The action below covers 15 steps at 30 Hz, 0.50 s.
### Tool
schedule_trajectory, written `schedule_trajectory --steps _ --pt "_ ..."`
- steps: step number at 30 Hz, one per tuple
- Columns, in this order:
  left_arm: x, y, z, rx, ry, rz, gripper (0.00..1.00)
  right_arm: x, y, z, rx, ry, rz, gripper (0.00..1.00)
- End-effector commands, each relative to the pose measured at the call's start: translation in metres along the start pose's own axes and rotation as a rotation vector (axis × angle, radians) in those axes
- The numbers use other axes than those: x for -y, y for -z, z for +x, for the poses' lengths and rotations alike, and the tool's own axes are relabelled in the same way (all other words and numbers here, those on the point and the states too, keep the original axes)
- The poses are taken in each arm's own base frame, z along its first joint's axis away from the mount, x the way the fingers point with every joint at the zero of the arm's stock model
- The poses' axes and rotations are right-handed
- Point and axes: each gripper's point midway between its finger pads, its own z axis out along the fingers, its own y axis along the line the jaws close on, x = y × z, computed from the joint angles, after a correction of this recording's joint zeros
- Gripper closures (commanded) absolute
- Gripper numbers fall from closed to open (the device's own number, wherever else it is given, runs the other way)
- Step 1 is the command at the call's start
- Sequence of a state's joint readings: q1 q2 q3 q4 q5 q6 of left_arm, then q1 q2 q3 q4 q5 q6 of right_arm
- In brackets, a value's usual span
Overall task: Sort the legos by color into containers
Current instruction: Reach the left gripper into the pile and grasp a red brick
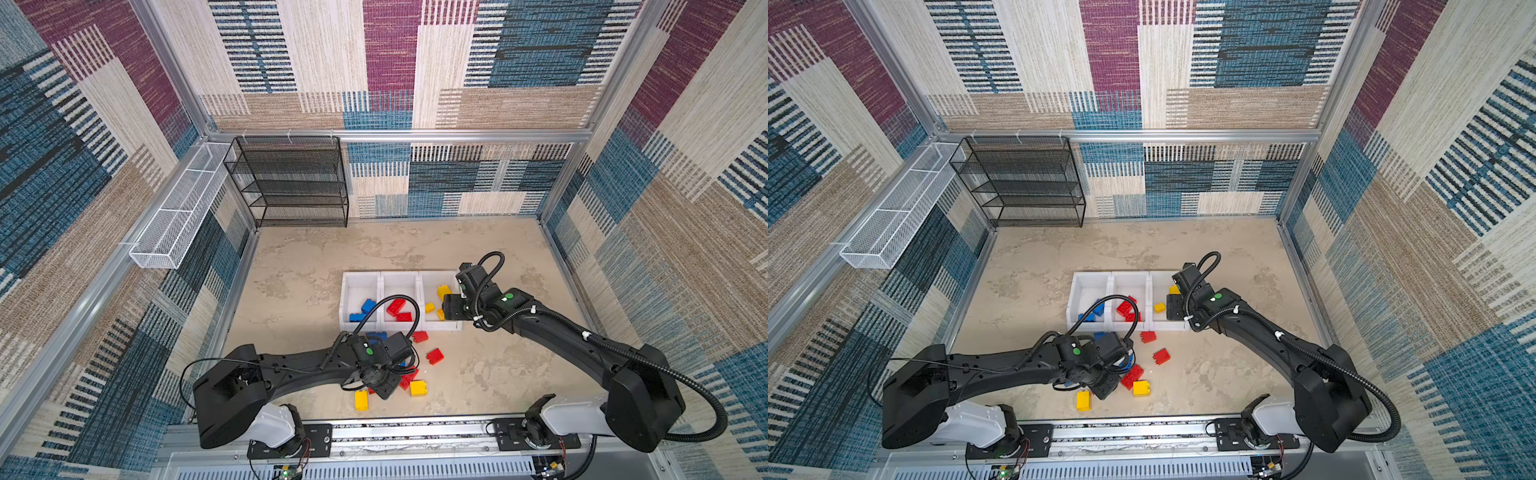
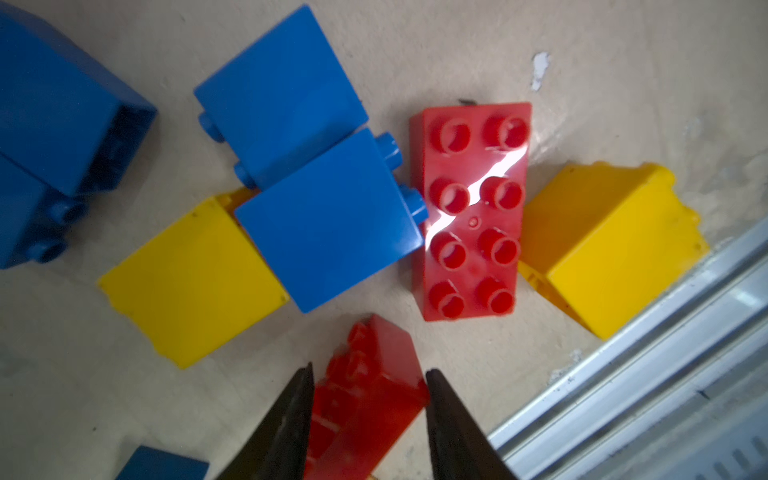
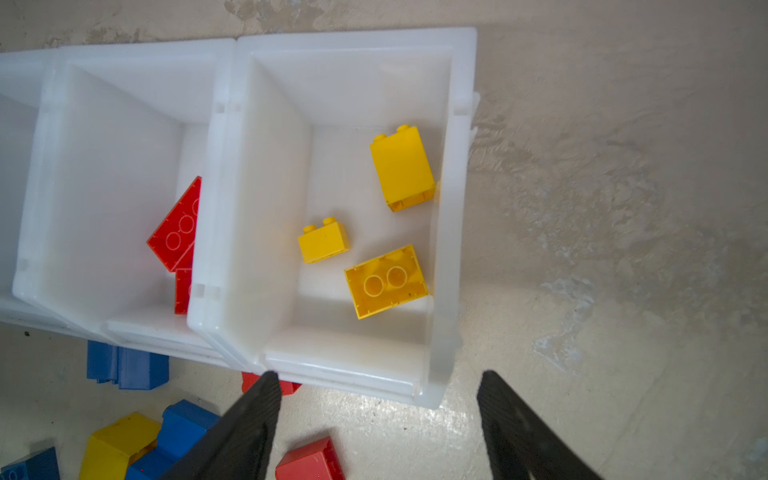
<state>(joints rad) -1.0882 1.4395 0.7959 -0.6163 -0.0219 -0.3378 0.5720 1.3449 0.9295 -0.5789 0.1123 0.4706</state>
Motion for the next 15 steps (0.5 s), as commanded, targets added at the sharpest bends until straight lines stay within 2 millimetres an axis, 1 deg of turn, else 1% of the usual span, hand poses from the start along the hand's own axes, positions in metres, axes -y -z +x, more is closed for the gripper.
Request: schedule_trajectory --steps 1,11,15 --pt "-0.006 0.001 -0.001 0.001 0.007 -0.034 0.56 -0.003 0.001 -0.003 0.013 -0.014 -0.015 0.22" --pt "-0.009 -0.002 -0.01 0.041 0.019 -0.058 0.67 -0.002 0.002 -0.002 0.012 -0.019 -0.011 0.22" --pt "-0.012 -0.001 -0.014 0.059 0.029 -0.071 0.67 -0.002 0.003 -0.003 0.013 -0.018 -0.009 0.23"
